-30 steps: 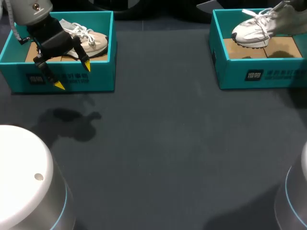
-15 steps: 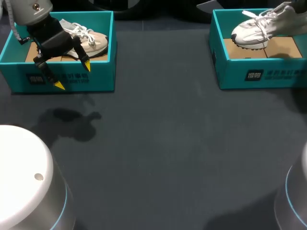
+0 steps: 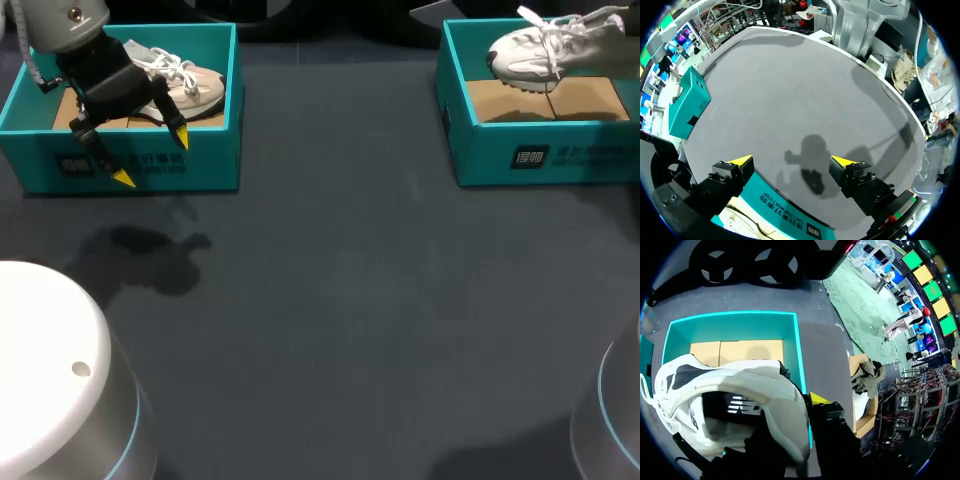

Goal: Take the shoe out of the shoebox, open the shoe tongue, remove and reinsert the insole, then place the shoe into the shoebox

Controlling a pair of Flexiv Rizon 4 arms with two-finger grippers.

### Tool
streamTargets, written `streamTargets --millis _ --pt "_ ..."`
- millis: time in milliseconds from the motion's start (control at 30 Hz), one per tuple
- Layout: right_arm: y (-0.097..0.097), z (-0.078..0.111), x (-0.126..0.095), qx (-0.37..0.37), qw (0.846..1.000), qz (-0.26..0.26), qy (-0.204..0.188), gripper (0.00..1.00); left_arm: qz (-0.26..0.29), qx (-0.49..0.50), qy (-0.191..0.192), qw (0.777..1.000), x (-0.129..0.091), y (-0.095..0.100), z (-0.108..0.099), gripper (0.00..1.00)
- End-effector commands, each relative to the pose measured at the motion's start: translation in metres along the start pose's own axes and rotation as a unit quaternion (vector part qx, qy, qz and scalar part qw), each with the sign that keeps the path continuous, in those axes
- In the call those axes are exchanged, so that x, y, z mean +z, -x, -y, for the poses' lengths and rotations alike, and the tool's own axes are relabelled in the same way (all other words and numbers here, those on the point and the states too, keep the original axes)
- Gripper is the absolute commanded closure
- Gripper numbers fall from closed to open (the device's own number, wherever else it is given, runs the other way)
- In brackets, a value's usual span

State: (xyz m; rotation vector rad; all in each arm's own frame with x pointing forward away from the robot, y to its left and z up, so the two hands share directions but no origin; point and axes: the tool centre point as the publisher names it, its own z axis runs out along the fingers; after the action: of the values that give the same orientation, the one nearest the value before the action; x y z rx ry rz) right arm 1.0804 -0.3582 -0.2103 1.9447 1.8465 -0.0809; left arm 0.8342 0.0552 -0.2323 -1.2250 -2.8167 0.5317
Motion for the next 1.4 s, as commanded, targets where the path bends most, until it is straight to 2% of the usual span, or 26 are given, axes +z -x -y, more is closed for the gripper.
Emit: streamTargets --millis 33,267,900,1033,1400 --pt "0.001 0.004 -0.001 0.0 1.0 -0.002 0.005 1.0 0.0 0.0 0.001 1.0 0.0 -0.001 0.0 0.0" --pt "0.001 0.004 -0.001 0.0 1.0 -0.002 0.005 1.0 0.0 0.0 0.001 1.0 0.0 -0.001 0.0 0.0" --pt "0.006 0.015 0.044 0.035 0.999 -0.035 0.009 1.0 0.0 0.0 0.001 1.0 0.0 -0.001 0.0 0.0" --pt "0.012 0.022 0.053 0.052 0.998 -0.043 -0.01 1.0 0.0 0.0 0.001 1.0 0.0 -0.001 0.0 0.0" --pt "0.012 0.022 0.053 0.052 0.998 -0.043 -0.01 1.0 0.0 0.0 0.001 1.0 0.0 -0.001 0.0 0.0"
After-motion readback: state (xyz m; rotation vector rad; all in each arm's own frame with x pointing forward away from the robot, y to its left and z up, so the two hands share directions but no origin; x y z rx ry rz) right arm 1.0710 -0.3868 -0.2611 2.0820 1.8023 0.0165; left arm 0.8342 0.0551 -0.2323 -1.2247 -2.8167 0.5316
